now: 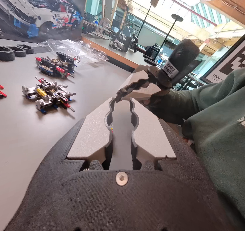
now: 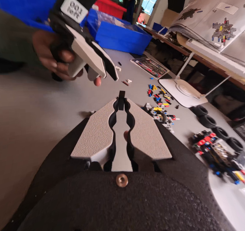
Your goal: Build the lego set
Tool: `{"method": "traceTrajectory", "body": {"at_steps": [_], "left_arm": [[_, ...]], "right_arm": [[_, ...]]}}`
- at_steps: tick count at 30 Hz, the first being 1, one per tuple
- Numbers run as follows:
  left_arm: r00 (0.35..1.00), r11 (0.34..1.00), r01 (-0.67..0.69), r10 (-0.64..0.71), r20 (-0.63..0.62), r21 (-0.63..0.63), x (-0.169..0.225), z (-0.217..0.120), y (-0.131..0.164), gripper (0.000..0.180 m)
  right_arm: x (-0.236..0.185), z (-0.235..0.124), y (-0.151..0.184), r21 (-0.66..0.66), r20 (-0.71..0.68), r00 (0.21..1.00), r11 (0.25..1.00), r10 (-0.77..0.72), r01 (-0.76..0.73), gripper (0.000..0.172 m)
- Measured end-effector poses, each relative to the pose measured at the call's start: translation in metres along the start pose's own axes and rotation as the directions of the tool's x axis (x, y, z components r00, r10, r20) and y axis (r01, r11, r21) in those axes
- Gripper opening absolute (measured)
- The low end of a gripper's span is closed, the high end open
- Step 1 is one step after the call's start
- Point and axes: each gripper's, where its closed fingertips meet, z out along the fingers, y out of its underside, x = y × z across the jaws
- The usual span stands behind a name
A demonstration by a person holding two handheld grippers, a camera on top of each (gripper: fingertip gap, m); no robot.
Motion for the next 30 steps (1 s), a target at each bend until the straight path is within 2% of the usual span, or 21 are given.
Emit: {"method": "traceTrajectory", "body": {"at_steps": [3,6,10,15,18,22,30], "left_arm": [[0.998,0.999,-0.009,0.011,0.060,-0.035,-0.006,0.005,0.009,0.026],[0.997,0.996,-0.006,0.012,0.071,-0.093,-0.005,0.012,0.021,0.026],[0.995,0.991,-0.020,0.032,0.091,-0.135,-0.006,0.014,0.029,0.023],[0.989,0.986,-0.047,0.068,0.131,-0.157,-0.012,0.012,0.032,0.011],[0.980,0.984,-0.074,0.102,0.169,-0.163,-0.017,0.011,0.031,0.020],[0.979,0.977,-0.116,0.142,0.145,-0.177,-0.011,0.012,0.032,0.019],[0.965,0.962,-0.188,0.219,0.147,-0.200,-0.006,0.014,0.033,0.020]], "right_arm": [[-0.007,0.009,0.014,-0.104,-0.038,0.984,0.980,-0.173,0.169,0.007],[-0.012,0.015,0.019,-0.160,-0.052,0.961,0.952,-0.271,0.260,0.007],[-0.012,0.016,0.021,-0.193,-0.070,0.937,0.926,-0.342,0.324,0.007],[-0.017,0.016,0.019,-0.194,-0.067,0.909,0.899,-0.411,0.393,0.006],[-0.017,0.016,0.018,-0.197,-0.074,0.902,0.893,-0.426,0.406,0.006],[-0.017,0.015,0.017,-0.200,-0.087,0.877,0.871,-0.473,0.449,0.006],[-0.016,0.014,0.013,-0.257,-0.132,0.714,0.719,-0.687,0.645,0.006]]}}
